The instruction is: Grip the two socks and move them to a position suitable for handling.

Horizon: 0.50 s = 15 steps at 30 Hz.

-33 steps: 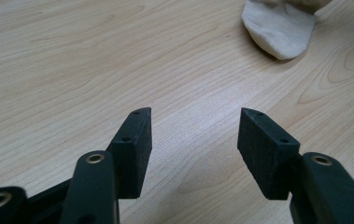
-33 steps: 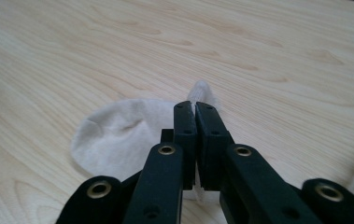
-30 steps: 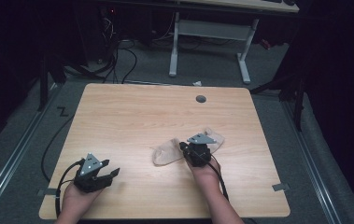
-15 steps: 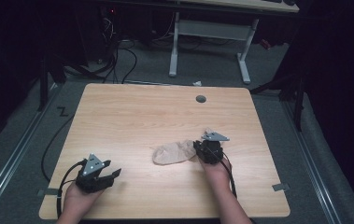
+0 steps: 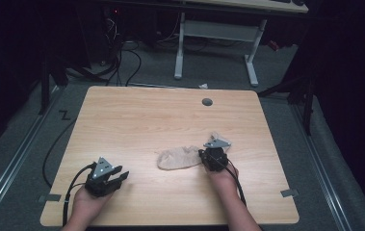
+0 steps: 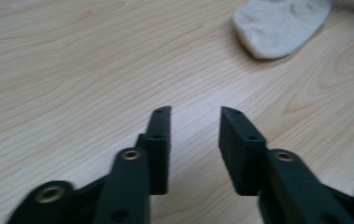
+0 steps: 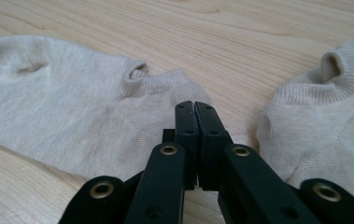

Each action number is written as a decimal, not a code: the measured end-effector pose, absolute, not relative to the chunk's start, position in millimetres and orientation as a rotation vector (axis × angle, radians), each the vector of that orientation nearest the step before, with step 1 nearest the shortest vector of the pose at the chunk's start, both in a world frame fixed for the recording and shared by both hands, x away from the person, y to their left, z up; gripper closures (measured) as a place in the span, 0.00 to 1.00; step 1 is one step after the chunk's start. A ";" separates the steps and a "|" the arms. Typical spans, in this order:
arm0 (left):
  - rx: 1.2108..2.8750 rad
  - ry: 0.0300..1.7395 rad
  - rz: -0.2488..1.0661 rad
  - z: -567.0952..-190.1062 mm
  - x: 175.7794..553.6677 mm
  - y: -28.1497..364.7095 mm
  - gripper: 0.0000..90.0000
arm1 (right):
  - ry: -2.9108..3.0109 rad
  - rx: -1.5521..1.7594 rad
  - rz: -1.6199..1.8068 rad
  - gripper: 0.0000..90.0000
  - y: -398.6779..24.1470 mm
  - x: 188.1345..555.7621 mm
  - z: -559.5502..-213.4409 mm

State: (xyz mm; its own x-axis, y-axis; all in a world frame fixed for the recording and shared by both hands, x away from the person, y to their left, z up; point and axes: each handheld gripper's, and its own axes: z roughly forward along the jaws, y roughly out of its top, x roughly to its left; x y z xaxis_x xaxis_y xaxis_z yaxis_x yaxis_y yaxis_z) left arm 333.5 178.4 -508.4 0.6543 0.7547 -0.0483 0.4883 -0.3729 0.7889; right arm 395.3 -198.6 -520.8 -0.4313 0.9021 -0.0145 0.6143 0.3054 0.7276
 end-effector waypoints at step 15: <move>2.106 0.811 0.426 -501.0 380.1 67.6 1.00 | 2.206 1.312 0.894 1.00 -194.2 394.5 -526.1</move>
